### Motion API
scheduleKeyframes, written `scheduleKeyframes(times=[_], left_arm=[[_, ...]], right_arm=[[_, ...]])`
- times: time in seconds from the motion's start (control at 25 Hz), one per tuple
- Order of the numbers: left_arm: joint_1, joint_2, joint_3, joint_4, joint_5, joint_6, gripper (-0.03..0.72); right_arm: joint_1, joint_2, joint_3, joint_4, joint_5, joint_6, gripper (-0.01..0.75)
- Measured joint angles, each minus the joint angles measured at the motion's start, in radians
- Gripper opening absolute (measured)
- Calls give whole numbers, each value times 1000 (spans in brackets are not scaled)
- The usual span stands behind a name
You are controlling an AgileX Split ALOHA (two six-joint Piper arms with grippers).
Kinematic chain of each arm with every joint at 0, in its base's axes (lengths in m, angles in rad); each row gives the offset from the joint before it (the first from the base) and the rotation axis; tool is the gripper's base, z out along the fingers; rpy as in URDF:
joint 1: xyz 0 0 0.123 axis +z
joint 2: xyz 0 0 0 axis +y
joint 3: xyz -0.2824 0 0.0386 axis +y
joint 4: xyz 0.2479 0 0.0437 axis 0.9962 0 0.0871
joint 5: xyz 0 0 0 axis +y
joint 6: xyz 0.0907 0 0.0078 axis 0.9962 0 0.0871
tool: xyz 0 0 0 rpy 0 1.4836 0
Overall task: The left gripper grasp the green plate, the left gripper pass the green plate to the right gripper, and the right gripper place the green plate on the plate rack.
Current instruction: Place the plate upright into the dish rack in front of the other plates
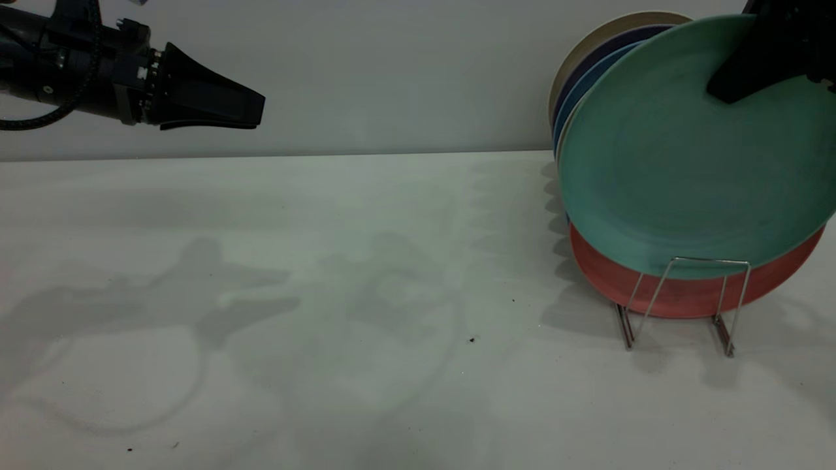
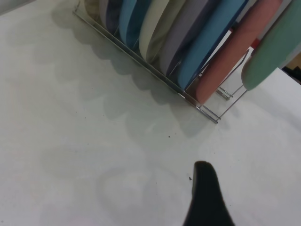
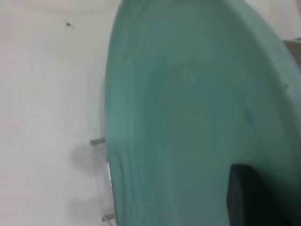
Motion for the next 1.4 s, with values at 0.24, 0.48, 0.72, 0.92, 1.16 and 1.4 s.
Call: scheduleKeyframes(times=[0.24,0.48,0.72,0.92,1.16,1.4], left_arm=[[0,0,0,0,0,0,526],[0,0,0,0,0,0,526],[0,0,0,0,0,0,526],[0,0,0,1,0,0,526],[0,0,0,1,0,0,526],[0,0,0,1,11,-6,526]], right_arm=[[-2,51,0,1,5,42,135],[-2,53,0,10,9,79,282],[-2,54,0,43,22,85,450],[-2,30,0,45,51,118,472],[-2,-62,0,44,114,162,473],[-2,-126,0,34,261,264,473]])
